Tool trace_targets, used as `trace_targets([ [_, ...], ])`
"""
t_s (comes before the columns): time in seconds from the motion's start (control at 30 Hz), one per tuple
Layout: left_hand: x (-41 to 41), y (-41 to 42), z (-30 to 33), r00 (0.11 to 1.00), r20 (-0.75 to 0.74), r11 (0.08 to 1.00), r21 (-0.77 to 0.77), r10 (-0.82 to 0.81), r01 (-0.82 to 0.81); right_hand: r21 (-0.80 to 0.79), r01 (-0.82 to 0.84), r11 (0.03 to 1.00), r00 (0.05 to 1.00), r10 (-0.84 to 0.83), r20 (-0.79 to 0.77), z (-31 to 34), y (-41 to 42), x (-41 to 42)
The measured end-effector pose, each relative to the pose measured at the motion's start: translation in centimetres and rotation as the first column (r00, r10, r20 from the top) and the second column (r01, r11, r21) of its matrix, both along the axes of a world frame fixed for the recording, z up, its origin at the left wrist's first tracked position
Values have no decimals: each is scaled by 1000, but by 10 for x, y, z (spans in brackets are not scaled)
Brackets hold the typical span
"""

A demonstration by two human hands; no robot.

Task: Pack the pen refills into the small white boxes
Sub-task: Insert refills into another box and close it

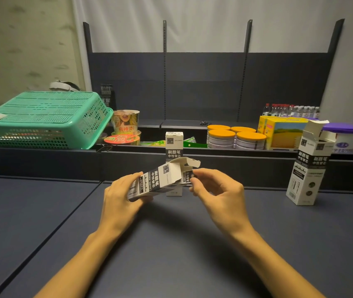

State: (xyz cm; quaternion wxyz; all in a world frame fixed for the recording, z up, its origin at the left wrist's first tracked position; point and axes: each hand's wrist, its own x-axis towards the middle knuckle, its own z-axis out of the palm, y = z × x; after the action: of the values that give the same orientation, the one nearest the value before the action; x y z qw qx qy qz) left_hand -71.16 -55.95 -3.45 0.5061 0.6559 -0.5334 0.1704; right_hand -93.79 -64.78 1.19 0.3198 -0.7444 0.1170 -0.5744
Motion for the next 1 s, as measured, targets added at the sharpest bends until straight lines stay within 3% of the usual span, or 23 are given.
trace_targets([
  [0.17,-2,1,1,1000,12,1000,9,-12,12,-261,95,961,992,-112,-51,-1,-1,3],
  [0.23,-3,1,0,1000,7,1000,18,-15,15,-255,87,963,993,-103,-53,-1,-1,4],
  [0.37,-6,0,1,1000,-9,1000,19,-24,24,-34,38,999,998,-40,-40,0,0,7],
  [0.47,-8,1,2,999,-19,999,18,-27,28,26,33,999,999,-32,-42,-2,-3,9],
  [0.6,-9,1,1,999,-29,1000,23,-18,19,-143,58,988,992,-73,-102,-2,-5,10],
  [0.77,-8,2,1,998,-52,1000,17,-17,18,-234,30,972,964,-91,-251,-2,-1,11],
  [1.0,-10,8,2,995,-95,999,5,-33,34,-354,176,918,961,-239,-142,6,-3,-11],
])
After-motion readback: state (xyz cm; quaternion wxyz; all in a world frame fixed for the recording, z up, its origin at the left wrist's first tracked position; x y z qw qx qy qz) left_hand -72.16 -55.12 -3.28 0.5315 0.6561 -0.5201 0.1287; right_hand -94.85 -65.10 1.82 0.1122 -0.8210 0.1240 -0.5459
